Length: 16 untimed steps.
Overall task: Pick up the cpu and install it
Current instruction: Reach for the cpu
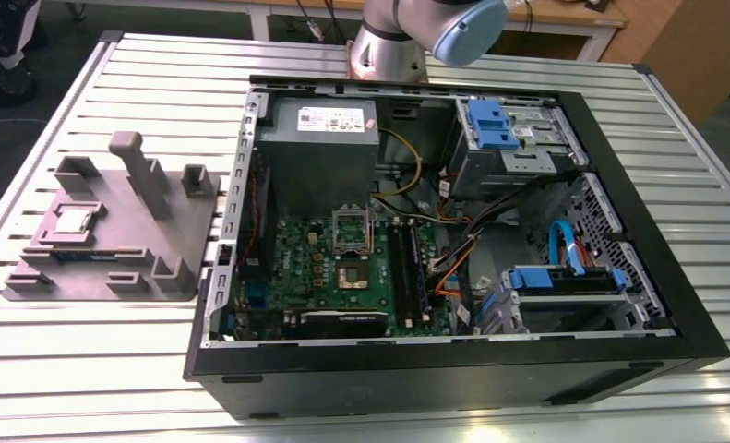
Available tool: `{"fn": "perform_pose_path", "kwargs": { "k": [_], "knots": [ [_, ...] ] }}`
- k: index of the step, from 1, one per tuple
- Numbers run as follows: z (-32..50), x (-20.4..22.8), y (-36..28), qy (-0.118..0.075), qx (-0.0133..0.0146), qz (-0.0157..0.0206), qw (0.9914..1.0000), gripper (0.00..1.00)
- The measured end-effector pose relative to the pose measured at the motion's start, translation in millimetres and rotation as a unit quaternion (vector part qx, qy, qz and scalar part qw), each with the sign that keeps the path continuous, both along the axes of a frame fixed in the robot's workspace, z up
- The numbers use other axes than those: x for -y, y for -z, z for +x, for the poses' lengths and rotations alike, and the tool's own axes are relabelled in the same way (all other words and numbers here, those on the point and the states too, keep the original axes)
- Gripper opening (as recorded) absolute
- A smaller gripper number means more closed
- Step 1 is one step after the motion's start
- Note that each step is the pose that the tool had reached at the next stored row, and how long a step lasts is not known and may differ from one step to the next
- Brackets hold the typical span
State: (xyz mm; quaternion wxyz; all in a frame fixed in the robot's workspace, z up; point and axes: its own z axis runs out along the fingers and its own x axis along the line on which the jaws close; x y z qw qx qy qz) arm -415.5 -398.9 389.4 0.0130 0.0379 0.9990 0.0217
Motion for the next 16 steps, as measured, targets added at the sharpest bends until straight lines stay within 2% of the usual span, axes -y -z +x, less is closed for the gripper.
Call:
{"fn": "perform_pose_path", "kwargs": {
  "k": [4, 6, 16],
  "knots": [
    [0.0, 0.0, 0.0, 0.000, 0.0000, 0.0000, 1.00000, 0.10],
    [-2.9, 0.0, 0.2, 0.000, -0.0003, 0.0000, 1.00000, 0.10],
    [-41.9, 0.0, 0.8, 0.000, -0.0013, 0.0002, 1.00000, 0.10]
  ]
}}
